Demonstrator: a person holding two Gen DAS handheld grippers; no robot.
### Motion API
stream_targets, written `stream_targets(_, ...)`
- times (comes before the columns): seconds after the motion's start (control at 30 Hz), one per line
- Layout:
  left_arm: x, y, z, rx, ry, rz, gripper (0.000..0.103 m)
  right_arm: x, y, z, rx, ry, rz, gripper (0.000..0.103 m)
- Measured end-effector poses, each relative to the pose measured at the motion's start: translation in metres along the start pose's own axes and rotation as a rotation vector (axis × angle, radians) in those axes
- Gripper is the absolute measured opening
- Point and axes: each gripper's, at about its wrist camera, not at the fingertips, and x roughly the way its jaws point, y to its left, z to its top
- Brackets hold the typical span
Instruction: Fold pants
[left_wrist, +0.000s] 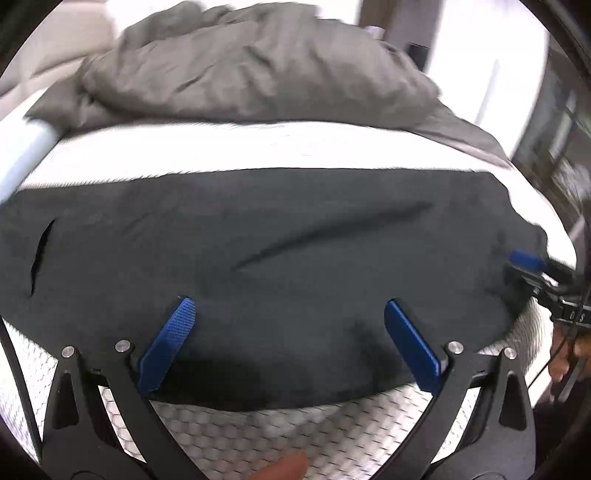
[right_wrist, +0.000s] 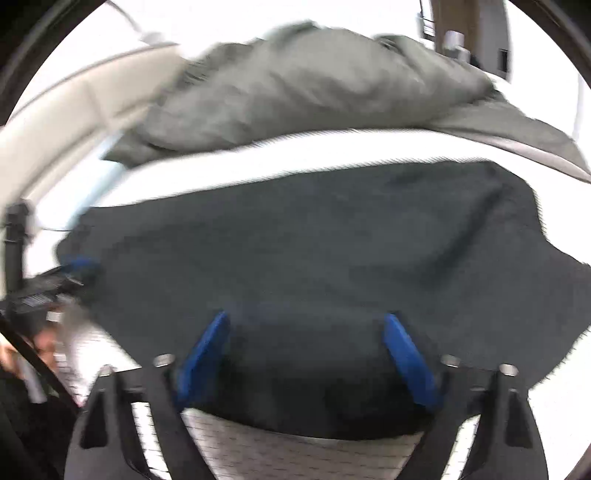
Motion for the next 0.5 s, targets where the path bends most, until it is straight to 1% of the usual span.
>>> stream_targets(0.03,-0.002,-0.004,-0.001,0.020,-0.004,-0.012,0.102,0.002,0.009,0.000,-0.021,0.003,0.033,0.081)
stream_targets(0.07,-0.005,-0.009,-0.003,0.042,-0.010,-0.028,0.102,0.006,0.018,0.001,-0.037,0.007,0.070,0.077)
stream_targets(0.1,-0.007,-0.014,-0.004,0.063,-0.013,-0.046,0.102,0.008,0.026,0.001,-0.049,0.010,0.108,0.075)
stream_targets(0.13,-0.007,-0.017,-0.006,0.079,-0.006,-0.063,0.100,0.011,0.035,0.001,-0.060,0.018,0.125,0.075)
stream_targets(0.17,-0.005,-0.020,-0.006,0.088,0.007,-0.074,0.092,0.013,0.042,0.000,-0.076,0.027,0.132,0.075)
stream_targets(0.2,-0.002,-0.023,-0.007,0.095,0.035,-0.091,0.081,0.018,0.049,0.000,-0.099,0.042,0.140,0.075)
stream_targets(0.27,0.004,-0.023,-0.011,0.096,0.077,-0.112,0.071,0.025,0.056,0.000,-0.117,0.064,0.128,0.075)
stream_targets(0.33,0.004,-0.025,-0.015,0.104,0.093,-0.115,0.070,0.028,0.056,0.001,-0.104,0.069,0.142,0.074)
stream_targets(0.5,-0.014,-0.016,-0.017,0.103,0.088,-0.187,0.071,0.026,0.037,0.006,-0.038,0.059,0.134,0.075)
